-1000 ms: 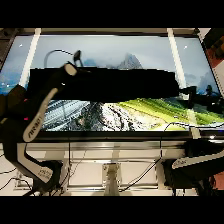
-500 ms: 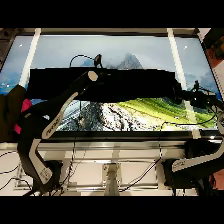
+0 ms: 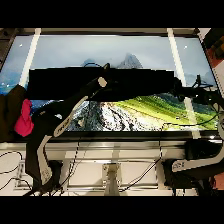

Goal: Fold the clothes and pants, and hang the long-sleeved shirts on hangers.

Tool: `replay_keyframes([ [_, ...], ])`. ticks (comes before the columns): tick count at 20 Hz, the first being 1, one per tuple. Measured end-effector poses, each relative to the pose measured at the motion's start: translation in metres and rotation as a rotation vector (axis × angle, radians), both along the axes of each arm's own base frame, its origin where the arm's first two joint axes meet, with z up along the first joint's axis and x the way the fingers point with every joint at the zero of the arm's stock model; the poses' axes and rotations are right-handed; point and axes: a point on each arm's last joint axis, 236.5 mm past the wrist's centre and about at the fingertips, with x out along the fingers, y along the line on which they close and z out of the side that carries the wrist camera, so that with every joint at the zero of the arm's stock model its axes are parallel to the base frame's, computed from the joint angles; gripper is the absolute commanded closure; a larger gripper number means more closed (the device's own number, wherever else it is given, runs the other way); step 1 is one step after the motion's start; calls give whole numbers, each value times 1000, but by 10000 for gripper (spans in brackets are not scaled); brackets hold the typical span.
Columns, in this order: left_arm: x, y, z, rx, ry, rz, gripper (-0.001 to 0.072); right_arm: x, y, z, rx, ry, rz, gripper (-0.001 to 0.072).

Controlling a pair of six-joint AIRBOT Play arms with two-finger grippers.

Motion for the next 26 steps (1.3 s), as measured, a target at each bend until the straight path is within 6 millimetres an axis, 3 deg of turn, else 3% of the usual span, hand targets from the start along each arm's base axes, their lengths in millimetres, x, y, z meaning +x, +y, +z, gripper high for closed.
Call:
replay_keyframes([
  [5,-28,-27,-12,10,24,-65,701,-23,-62,62,-143,-84,-43,705],
  [10,-50,-51,-8,-7,33,-109,701,-45,-137,101,-300,-104,-105,707],
  [13,-47,-56,9,-33,11,-111,701,-40,-145,126,-325,-148,-97,707],
  [15,-35,-49,28,-47,-27,-101,701,-26,-119,142,-297,-201,-32,707],
  [17,-18,-35,54,-60,-80,-85,701,-7,-74,155,-264,-257,67,708],
  [20,15,4,99,-74,-168,-39,701,12,30,156,-196,-296,295,708],
  [23,42,55,137,-79,-218,13,700,12,142,132,-124,-277,528,701],
  [24,49,72,146,-78,-223,27,700,6,178,117,-101,-252,606,612],
  [25,53,87,151,-76,-222,37,700,-2,211,102,-84,-225,678,313],
  [26,56,102,156,-74,-217,46,686,-11,238,85,-79,-191,740,78],
])
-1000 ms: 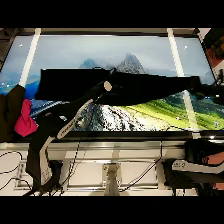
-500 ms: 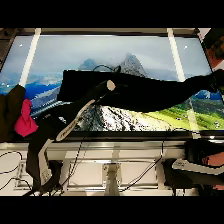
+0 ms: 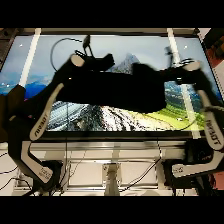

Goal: Fold the clothes and pants, and hang the long-sleeved shirts on hangers.

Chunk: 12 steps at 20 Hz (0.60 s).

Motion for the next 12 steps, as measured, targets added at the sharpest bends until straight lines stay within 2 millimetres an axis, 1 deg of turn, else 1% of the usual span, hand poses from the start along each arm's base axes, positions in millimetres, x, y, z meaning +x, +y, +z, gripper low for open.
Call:
replay_keyframes([
  [1,3,12,2,2,6,8,686,-9,19,-13,-16,32,43,82],
  [2,4,23,3,5,16,11,687,-18,33,-24,-40,60,74,109],
  [3,4,30,2,8,29,7,687,-24,41,-32,-73,80,99,121],
  [4,3,35,3,7,36,5,687,-28,44,-37,-102,93,116,197],
  [5,3,39,3,10,43,3,687,-29,42,-39,-142,97,131,415],
  [6,2,42,2,11,51,0,687,-28,37,-38,-184,96,145,669],
  [7,1,43,2,12,55,-5,688,-24,28,-35,-224,88,151,703],
  [9,-3,45,1,15,68,-16,688,-12,2,-23,-304,65,143,704],
  [11,-6,46,1,17,79,-29,687,4,-34,-9,-359,43,97,705],
  [12,-8,47,2,21,79,-38,687,10,-56,-2,-376,37,59,706],
])
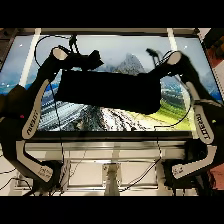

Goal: Fold the clothes and pants, and hang the long-sleeved shirts on hangers.

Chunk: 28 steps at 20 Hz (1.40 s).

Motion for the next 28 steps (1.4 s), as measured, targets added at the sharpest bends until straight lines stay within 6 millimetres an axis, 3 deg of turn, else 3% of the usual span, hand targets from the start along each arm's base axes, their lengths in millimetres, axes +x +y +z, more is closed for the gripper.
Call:
replay_keyframes([
  [3,-10,3,4,12,6,-41,682,-4,-69,5,-11,7,-120,705],
  [5,-21,1,3,26,18,-89,435,-34,-103,-7,50,56,-190,704],
  [6,-26,0,2,33,24,-111,411,-50,-111,-14,108,72,-219,688],
  [8,-33,-3,0,42,30,-146,411,-78,-112,-28,279,90,-320,159],
  [12,-40,-5,-2,51,40,-178,411,-100,-100,-60,470,152,-487,152],
  [16,-42,-5,-2,54,41,-187,412,-100,-76,-87,513,234,-500,162],
  [18,-42,-4,-4,65,41,-189,414,-92,-67,-97,508,250,-499,366],
  [19,-42,-2,-8,77,43,-190,415,-89,-64,-100,501,254,-500,418],
  [20,-42,-1,-11,88,45,-190,414,-86,-63,-103,494,259,-504,419],
  [21,-41,1,-16,99,52,-189,415,-84,-63,-106,487,265,-514,399],
  [22,-41,1,-21,104,63,-188,415,-83,-66,-110,474,271,-529,303],
  [25,-44,2,-39,123,104,-203,414,-88,-72,-110,481,313,-553,281],
  [27,-47,2,-50,130,130,-216,414,-92,-77,-98,507,327,-542,251],
  [28,-49,1,-53,133,139,-223,414,-92,-81,-89,515,325,-529,146],
])
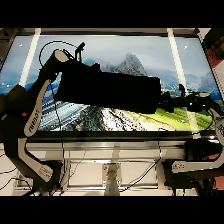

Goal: Fold the clothes and pants, and hang the long-sleeved shirts on hangers.

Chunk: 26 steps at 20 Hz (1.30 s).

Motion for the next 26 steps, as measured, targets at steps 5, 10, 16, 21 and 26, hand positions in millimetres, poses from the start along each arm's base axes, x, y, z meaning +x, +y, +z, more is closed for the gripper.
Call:
replay_keyframes([
  [5,-7,-9,-8,6,21,-25,415,5,-36,27,-87,-5,18,32],
  [10,-17,-23,-9,9,23,-61,415,19,-57,25,-127,31,15,33],
  [16,-22,-32,-9,10,22,-80,414,35,-58,0,-57,96,3,34],
  [21,-23,-33,-9,10,22,-82,414,43,-40,-23,-34,128,17,36],
  [26,-22,-33,-9,10,21,-80,415,50,-14,-36,-41,131,53,303],
])
